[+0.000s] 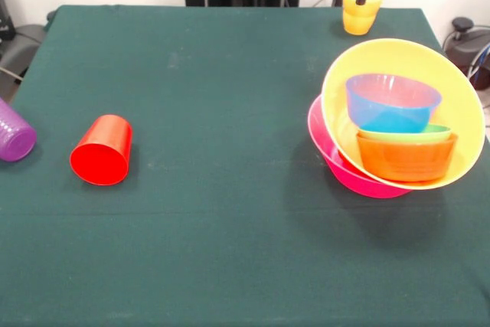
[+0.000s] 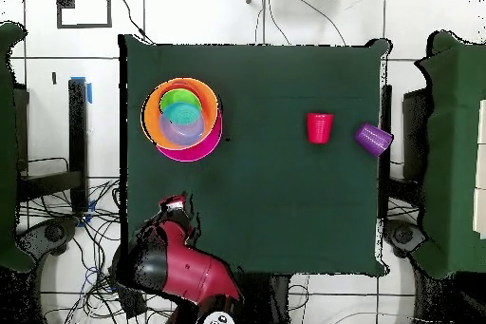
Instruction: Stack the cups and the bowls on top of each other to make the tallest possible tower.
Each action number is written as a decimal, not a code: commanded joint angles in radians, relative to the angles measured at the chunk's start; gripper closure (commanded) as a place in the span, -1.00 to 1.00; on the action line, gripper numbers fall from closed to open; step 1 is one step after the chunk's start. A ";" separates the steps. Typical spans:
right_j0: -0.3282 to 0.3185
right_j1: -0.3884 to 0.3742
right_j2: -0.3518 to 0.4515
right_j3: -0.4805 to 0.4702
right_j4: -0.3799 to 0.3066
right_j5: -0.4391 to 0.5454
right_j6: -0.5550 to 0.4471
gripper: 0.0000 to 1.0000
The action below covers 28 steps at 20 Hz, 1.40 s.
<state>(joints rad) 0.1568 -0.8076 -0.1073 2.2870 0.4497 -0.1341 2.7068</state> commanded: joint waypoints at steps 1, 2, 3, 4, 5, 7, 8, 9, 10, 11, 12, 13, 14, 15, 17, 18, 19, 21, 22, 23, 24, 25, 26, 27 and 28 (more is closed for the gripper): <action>-0.022 0.135 0.152 0.107 -0.033 -0.107 0.265 -1.00; -0.028 0.144 0.165 0.116 -0.039 -0.126 0.278 -1.00; -0.029 0.155 0.170 0.121 -0.041 -0.142 0.283 -1.00; -0.032 0.173 0.175 0.124 -0.046 -0.166 0.290 -1.00; -0.035 0.190 0.181 0.126 -0.052 -0.189 0.297 -1.00; -0.034 0.221 0.184 0.126 -0.054 -0.222 0.304 -1.00; -0.023 0.231 0.179 0.125 -0.048 -0.230 0.304 -1.00; -0.017 0.239 0.181 0.127 -0.041 -0.242 0.313 -1.00; -0.001 0.248 0.173 0.126 -0.031 -0.250 0.314 -1.00; 0.007 0.252 0.174 0.130 -0.022 -0.256 0.322 -1.00; 0.014 0.254 0.175 0.133 -0.015 -0.259 0.327 -1.00; 0.022 0.256 0.175 0.137 -0.007 -0.263 0.333 -1.00; 0.024 0.257 0.177 0.142 -0.006 -0.266 0.340 -1.00; 0.029 0.255 0.179 0.148 0.000 -0.266 0.349 -1.00; 0.041 0.257 0.180 0.157 0.008 -0.266 0.364 -1.00; 0.046 0.254 0.175 0.161 0.009 -0.266 0.367 -1.00; 0.051 0.252 0.172 0.163 0.009 -0.267 0.371 -1.00; 0.063 0.247 0.168 0.167 0.014 -0.262 0.383 -1.00; 0.071 0.243 0.168 0.166 0.019 -0.256 0.388 -1.00; 0.076 0.233 0.164 0.169 0.021 -0.246 0.389 -1.00; 0.081 0.221 0.163 0.173 0.024 -0.235 0.392 -1.00; 0.084 0.211 0.160 0.176 0.024 -0.227 0.394 -1.00; 0.089 0.201 0.159 0.180 0.026 -0.218 0.397 -1.00; 0.094 0.193 0.157 0.183 0.029 -0.210 0.400 -1.00; 0.100 0.182 0.156 0.188 0.033 -0.201 0.404 -1.00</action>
<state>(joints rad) 0.2298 -0.6042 -0.0306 2.4592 0.4359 -0.3610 2.8761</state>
